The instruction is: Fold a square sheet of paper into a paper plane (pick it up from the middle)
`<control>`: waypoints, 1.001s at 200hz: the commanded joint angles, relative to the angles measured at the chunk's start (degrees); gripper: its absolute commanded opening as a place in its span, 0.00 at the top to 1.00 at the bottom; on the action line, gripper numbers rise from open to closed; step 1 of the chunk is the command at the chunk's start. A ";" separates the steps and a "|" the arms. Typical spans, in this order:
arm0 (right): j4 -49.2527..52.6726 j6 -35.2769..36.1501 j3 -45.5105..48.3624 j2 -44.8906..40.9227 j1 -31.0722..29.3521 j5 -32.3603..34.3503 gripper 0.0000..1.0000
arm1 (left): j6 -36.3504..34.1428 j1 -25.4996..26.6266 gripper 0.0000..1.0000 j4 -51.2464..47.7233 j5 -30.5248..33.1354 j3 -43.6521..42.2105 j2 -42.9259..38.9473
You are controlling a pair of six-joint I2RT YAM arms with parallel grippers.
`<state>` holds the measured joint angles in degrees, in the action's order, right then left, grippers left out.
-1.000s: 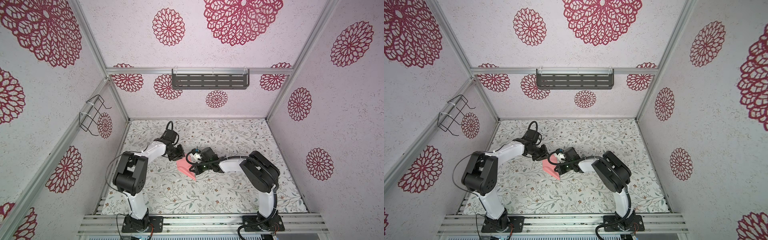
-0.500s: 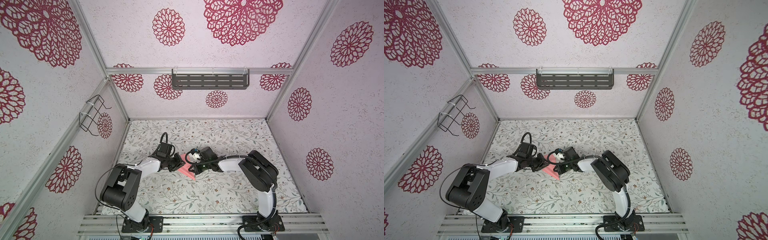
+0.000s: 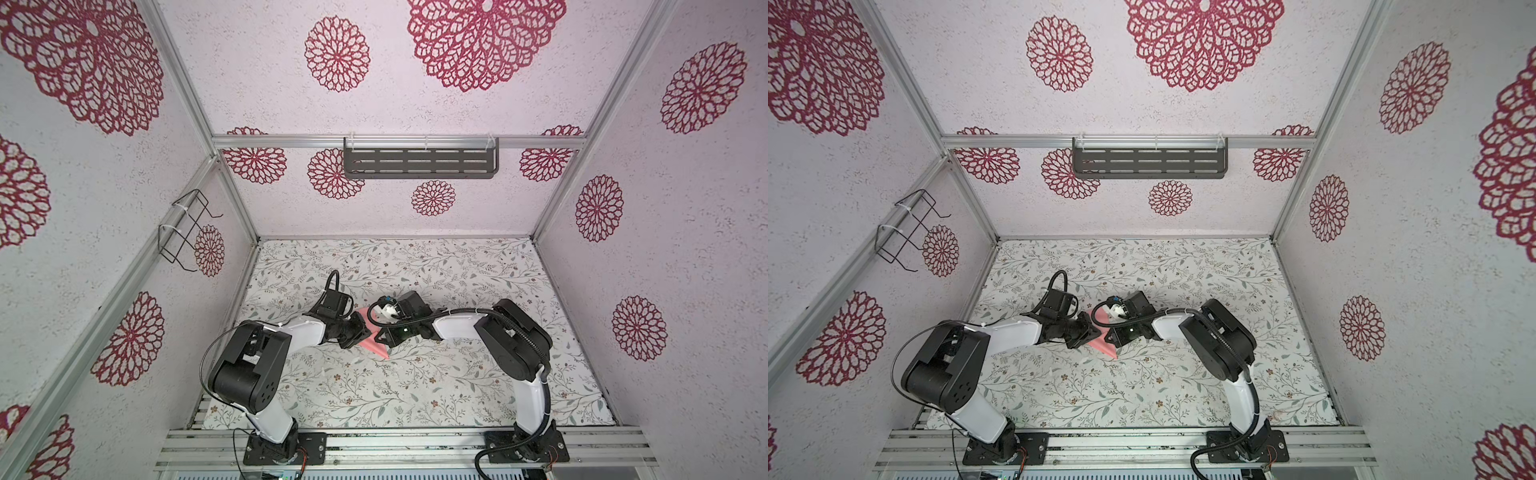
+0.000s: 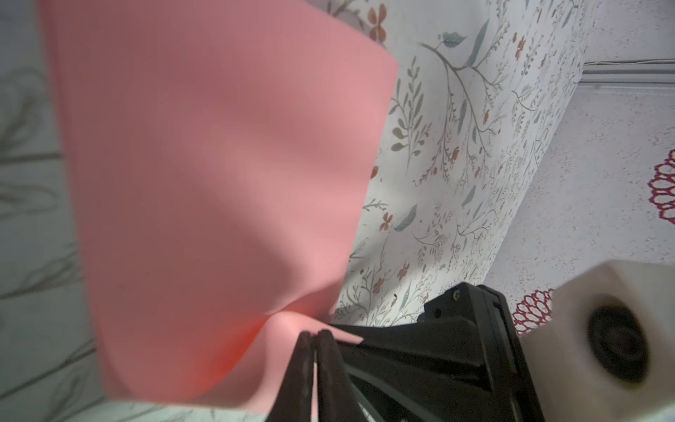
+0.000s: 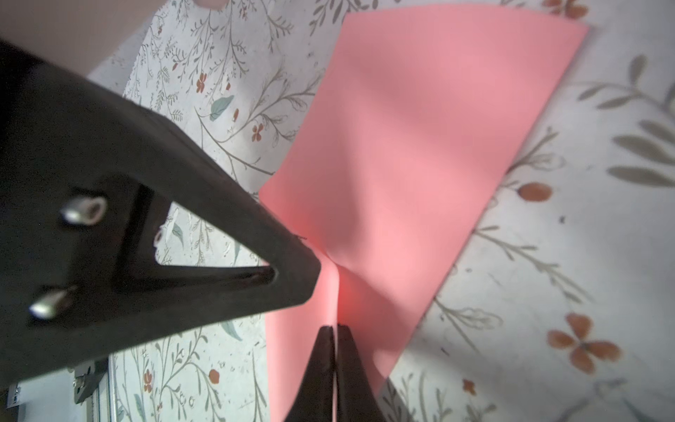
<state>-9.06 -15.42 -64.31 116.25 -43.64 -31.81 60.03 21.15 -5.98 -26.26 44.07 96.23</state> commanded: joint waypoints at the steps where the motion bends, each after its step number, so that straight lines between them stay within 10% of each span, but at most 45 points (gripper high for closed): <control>1: 4.03 1.53 -0.46 1.83 0.30 0.96 0.89 | -0.52 0.39 0.91 -1.29 1.47 -0.48 0.76; 200: 5.78 -1.77 -3.10 1.78 0.44 1.05 0.88 | 0.48 0.76 0.93 -3.25 5.34 -2.94 0.93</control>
<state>-6.72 -15.16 -66.94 117.71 -43.64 -33.26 59.88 21.50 -7.53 -23.35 42.33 96.23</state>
